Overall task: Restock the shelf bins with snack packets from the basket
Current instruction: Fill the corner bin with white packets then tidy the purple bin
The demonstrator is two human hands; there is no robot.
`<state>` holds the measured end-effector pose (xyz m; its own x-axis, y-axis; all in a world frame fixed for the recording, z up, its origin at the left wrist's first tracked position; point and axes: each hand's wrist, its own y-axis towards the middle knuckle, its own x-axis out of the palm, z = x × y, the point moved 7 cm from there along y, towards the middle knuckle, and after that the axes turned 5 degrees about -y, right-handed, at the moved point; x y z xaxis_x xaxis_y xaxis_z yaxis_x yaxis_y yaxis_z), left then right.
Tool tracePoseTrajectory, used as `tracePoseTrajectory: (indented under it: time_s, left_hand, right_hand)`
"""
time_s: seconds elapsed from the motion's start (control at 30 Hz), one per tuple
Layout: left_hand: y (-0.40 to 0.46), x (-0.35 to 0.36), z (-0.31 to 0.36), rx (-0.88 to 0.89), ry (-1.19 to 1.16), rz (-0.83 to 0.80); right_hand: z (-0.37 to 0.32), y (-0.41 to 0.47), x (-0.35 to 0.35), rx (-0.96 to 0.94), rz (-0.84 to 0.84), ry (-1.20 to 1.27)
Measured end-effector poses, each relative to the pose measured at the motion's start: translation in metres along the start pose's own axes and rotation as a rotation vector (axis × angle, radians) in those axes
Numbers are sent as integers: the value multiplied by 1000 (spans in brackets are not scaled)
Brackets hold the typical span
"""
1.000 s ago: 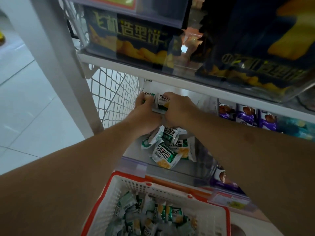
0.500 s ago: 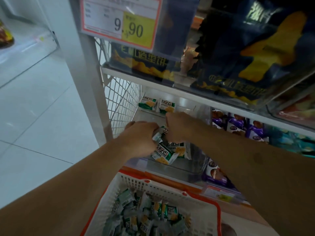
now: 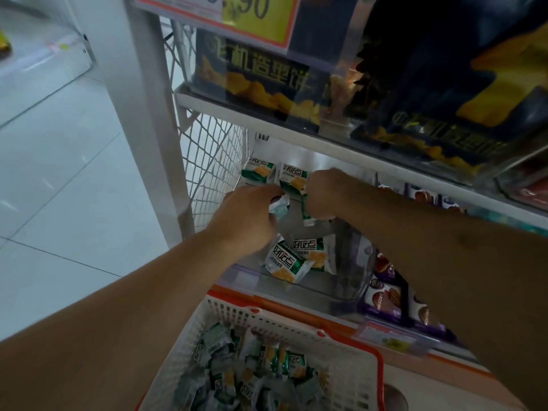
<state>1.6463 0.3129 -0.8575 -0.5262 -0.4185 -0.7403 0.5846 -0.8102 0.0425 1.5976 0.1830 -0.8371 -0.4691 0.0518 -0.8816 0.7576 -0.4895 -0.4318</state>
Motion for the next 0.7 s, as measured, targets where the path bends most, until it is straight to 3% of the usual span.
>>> tracePoseTrajectory:
  time_s: [0.17,0.23,0.57,0.7]
  left_hand:
    - [1,2,-6,-34,-48,1]
    - [1,4,-6,-32,-55,-11]
    - [1,10,-15,-55,-42,-20]
    - [2,12,-14,-64,-35,-42]
  right_hand:
    - [-10,-1,-1,-358,60,-152]
    - [-12,3,5,-409,35,-199]
    - [-2,0,10,-248,-63,-408]
    - [4,3,2,-156,-42,-343]
